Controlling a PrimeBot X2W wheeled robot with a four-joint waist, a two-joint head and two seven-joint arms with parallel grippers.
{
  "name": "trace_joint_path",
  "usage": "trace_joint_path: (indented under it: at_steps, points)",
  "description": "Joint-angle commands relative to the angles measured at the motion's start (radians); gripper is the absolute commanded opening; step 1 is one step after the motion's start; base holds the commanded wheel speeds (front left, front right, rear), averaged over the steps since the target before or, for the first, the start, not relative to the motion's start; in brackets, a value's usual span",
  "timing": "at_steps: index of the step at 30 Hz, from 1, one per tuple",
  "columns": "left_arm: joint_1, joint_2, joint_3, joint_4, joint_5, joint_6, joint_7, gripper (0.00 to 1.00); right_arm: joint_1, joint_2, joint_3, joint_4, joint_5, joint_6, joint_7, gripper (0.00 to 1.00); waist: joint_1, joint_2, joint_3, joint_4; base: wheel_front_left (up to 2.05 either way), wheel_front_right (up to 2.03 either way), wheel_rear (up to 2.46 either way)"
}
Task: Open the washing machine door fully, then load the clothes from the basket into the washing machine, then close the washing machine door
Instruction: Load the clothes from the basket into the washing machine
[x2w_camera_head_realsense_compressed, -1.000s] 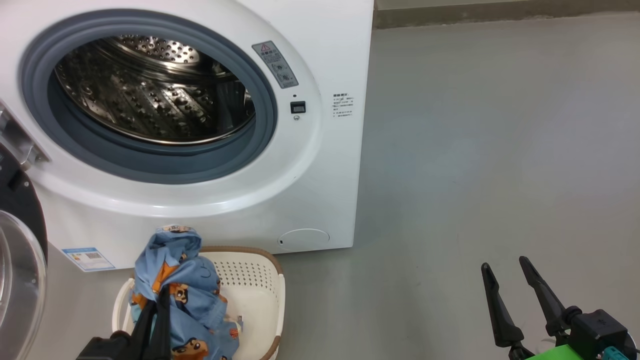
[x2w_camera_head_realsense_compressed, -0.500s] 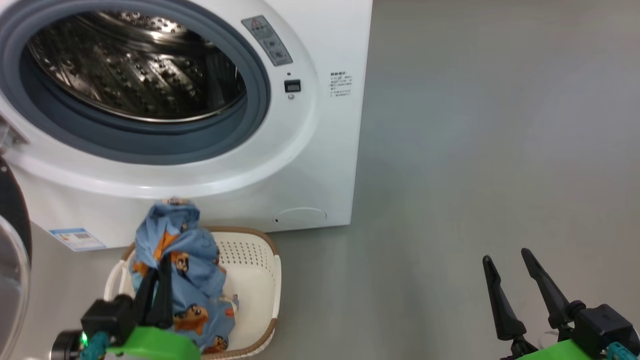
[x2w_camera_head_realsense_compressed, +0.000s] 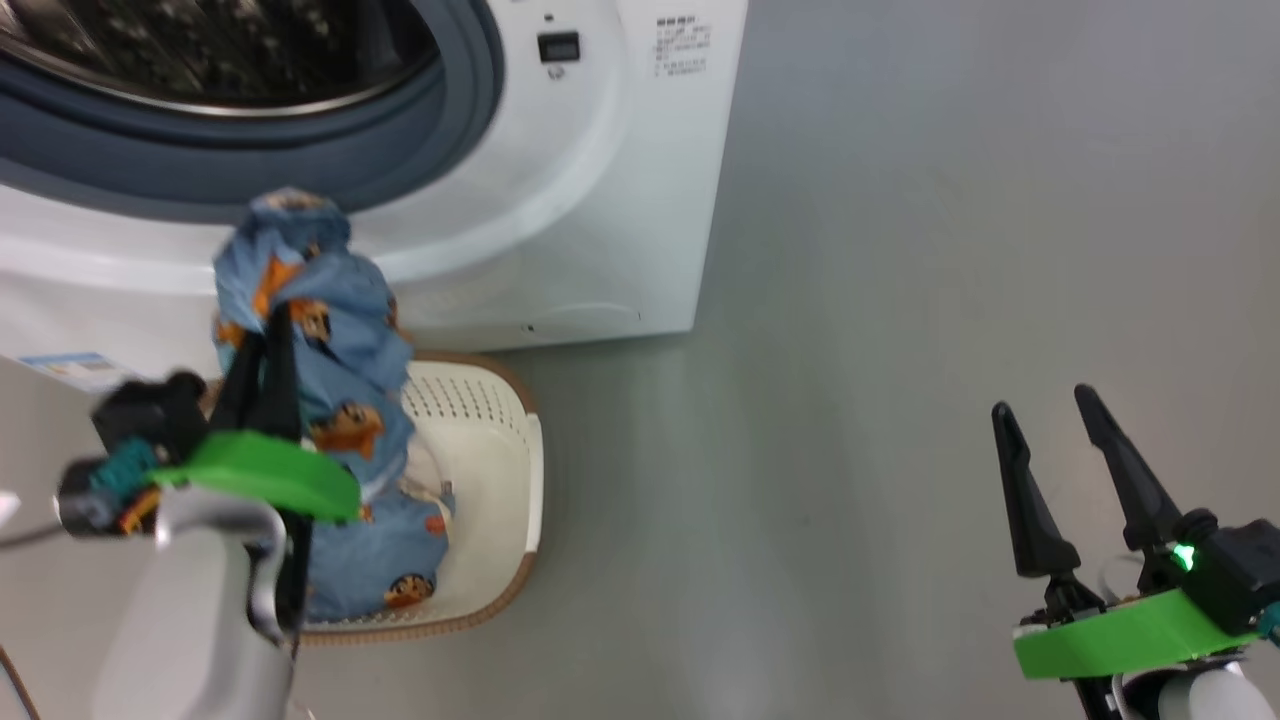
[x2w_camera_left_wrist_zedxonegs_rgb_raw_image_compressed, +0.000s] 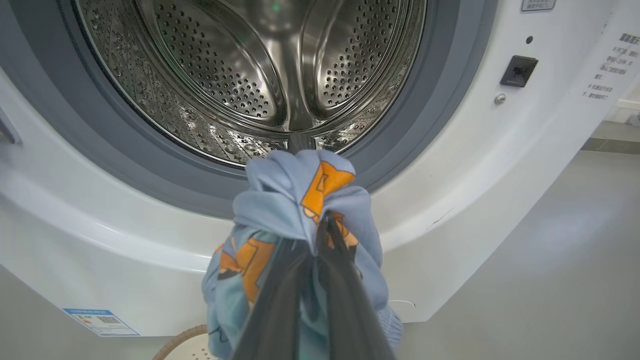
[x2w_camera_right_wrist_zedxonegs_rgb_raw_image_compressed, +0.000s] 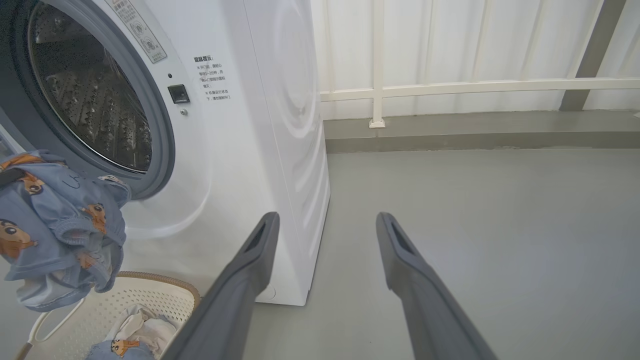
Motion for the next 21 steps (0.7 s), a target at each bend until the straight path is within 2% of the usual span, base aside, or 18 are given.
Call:
trace_joint_path:
  at_steps: [1,8,14,21]
  points:
    - [-0.054,0.04,0.039,0.001,-0.014,-0.009,-0.003,0.0,-0.027,-0.011,0.028,-0.027,0.006,0.009,-0.01,1.0,-0.0001,0.0,0.091,-0.015,0.0,0.0,0.0]
    - [-0.277,0.103,0.07,0.115,-0.063,-0.048,0.084,0.0,-0.087,-0.013,0.032,-0.016,0.022,0.009,-0.024,1.0,-0.0001,0.0,0.193,-0.041,0.0,0.0,0.0]
    - [-0.44,0.191,0.078,0.207,-0.1,-0.073,0.257,0.0,-0.124,0.0,0.052,0.011,0.038,0.009,-0.032,1.0,-0.0001,0.0,0.243,-0.085,0.0,0.0,0.0]
    - [-0.6,0.278,0.091,0.233,-0.134,-0.084,0.411,0.0,-0.16,0.013,0.064,0.002,0.052,0.009,-0.033,1.0,-0.0001,0.0,0.299,-0.132,0.0,0.0,0.0]
